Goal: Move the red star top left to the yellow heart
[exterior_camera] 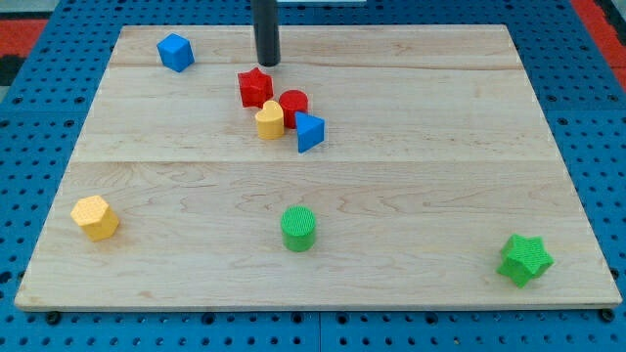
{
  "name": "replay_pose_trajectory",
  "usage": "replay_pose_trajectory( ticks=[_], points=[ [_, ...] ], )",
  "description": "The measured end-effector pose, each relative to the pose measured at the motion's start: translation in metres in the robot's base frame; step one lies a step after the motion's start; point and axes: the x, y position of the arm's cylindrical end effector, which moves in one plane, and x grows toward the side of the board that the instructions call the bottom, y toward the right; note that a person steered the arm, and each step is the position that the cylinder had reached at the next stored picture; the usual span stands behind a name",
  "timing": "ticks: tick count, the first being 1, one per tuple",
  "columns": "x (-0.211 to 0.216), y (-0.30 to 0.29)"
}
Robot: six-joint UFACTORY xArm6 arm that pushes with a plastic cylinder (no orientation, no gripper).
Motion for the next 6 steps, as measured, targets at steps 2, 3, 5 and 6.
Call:
replay_pose_trajectory(
  ticks=[2, 3, 5, 6],
  points=[
    [0.042, -0.023],
    [0.059, -0.018],
    [0.069, -0.018],
    [0.069, -0.018]
  ],
)
